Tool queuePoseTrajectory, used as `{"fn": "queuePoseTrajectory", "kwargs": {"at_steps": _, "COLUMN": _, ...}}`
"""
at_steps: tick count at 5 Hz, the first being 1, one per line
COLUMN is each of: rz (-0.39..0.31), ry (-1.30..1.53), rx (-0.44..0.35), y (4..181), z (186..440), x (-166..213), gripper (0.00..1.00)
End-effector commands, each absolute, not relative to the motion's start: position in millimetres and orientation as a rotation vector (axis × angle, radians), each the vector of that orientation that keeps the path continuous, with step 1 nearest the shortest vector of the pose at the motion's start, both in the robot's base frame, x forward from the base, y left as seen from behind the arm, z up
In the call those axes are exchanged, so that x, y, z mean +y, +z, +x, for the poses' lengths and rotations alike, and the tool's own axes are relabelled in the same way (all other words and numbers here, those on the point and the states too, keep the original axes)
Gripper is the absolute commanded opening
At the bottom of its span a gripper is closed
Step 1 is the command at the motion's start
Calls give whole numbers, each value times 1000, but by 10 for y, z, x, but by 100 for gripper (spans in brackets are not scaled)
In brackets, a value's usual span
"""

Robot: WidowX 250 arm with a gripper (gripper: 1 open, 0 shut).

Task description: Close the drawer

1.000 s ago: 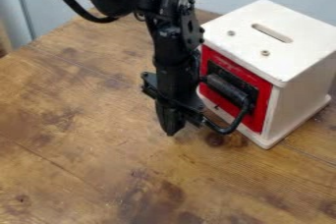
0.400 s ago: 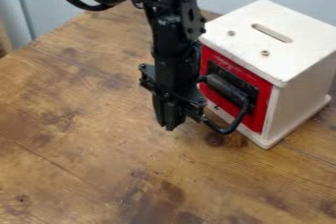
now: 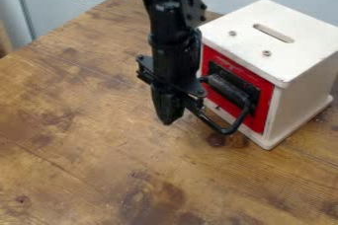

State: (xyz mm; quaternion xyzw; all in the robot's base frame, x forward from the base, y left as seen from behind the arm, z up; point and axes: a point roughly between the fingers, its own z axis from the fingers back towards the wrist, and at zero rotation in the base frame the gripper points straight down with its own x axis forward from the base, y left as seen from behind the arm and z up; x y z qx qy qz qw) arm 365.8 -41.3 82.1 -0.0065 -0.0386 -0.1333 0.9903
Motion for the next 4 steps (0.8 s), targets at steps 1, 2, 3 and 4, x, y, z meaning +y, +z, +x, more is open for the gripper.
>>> {"fn": "queuePoseTrajectory", "kwargs": {"at_steps": 1, "rz": -5, "ry": -261, "rx": -213, "y": 1303, "z": 3725, "x": -400, "gripper": 0}}
{"fn": "queuePoseTrajectory", "kwargs": {"at_steps": 2, "rz": -12, "ry": -255, "rx": -191, "y": 1524, "z": 3685, "x": -352, "gripper": 0}}
{"fn": "queuePoseTrajectory", "kwargs": {"at_steps": 3, "rz": -5, "ry": -247, "rx": -210, "y": 1691, "z": 3625, "x": -290, "gripper": 0}}
{"fn": "queuePoseTrajectory", "kwargs": {"at_steps": 4, "rz": -11, "ry": -241, "rx": -185, "y": 1871, "z": 3575, "x": -193, "gripper": 0}}
